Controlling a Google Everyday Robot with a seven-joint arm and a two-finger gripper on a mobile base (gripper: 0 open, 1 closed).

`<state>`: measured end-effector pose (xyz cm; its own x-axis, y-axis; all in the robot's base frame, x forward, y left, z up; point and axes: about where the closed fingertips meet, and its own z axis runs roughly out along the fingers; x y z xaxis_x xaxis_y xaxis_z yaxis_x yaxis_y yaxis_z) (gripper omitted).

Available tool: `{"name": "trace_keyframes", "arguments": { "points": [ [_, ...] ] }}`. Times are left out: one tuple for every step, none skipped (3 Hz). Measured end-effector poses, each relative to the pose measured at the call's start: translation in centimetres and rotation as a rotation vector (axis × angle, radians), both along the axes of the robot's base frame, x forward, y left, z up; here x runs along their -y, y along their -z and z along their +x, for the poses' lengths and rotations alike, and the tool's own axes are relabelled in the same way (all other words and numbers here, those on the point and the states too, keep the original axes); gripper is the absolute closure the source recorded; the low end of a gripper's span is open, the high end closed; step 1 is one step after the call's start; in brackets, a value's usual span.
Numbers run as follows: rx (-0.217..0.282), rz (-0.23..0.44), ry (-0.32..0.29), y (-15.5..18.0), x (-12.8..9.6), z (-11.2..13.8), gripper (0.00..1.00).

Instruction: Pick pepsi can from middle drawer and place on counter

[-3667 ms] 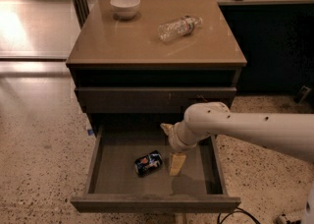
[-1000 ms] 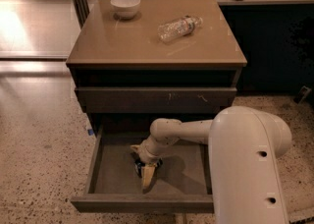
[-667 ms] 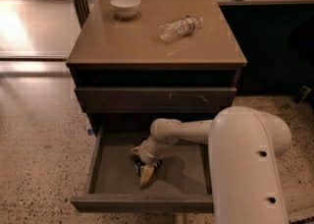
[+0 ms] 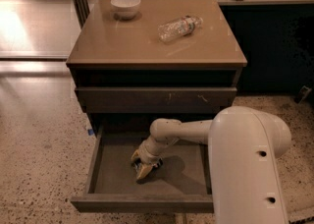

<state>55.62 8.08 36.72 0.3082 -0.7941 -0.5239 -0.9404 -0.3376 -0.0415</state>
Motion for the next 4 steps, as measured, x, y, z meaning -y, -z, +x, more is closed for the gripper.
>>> {"name": "trace_keyframes", "arguments": {
  "points": [
    [0.0, 0.0, 0.0, 0.0, 0.0, 0.0, 0.89],
    [0.0, 0.0, 0.0, 0.0, 0.0, 0.0, 1.0],
    [0.001, 0.003, 0.002, -0.07, 0.02, -0.01, 1.0],
    [0.005, 0.023, 0.017, -0.5, 0.18, -0.03, 1.0]
  ]
}}
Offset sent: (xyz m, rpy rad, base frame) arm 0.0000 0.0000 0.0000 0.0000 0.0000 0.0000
